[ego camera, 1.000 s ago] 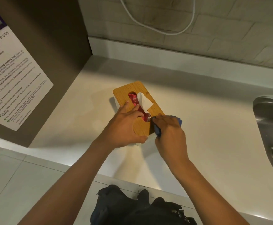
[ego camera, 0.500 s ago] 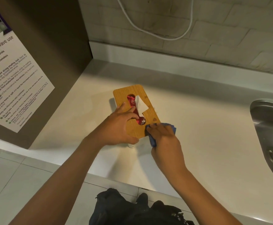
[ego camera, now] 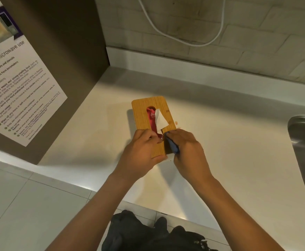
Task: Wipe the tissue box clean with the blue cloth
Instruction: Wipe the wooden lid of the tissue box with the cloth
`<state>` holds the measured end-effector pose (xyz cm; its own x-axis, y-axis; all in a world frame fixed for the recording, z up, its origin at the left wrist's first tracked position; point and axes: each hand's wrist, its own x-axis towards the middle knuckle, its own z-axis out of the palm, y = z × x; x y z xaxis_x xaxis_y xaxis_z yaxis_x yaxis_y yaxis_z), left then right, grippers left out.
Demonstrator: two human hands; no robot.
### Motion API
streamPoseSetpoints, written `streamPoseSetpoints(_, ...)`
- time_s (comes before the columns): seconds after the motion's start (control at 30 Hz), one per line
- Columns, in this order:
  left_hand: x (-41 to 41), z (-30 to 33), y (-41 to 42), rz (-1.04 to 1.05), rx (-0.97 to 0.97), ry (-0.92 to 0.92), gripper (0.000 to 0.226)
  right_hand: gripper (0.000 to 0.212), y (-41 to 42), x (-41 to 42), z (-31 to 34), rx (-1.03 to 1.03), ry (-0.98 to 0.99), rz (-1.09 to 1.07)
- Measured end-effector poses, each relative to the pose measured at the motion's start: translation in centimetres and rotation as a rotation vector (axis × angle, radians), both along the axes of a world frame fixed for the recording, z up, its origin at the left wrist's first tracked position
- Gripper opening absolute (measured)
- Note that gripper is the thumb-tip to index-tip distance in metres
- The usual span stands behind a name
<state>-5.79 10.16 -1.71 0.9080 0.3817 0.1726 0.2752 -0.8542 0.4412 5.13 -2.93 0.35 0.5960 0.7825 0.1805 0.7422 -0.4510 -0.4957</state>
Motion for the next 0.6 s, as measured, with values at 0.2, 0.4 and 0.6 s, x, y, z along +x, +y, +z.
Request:
streamPoseSetpoints(0.2,-0.9,-0.5,2.7,-0.105,-0.062,-0.005,0.056,0.040,-2.0,-0.1,-1.3,0.094,-0.144,0.123)
streamPoseSetpoints(0.4,-0.5,0.1,5.5,-0.238,-0.102,0.063,0.057,0.046,0.4,1.0,-1.3,0.105,-0.104,0.020)
streamPoseSetpoints(0.6,-0.7,0.0,6.3,-0.236,-0.115,0.069,0.054,0.046,0.4,-0.7,-1.6,0.131,-0.200,0.039)
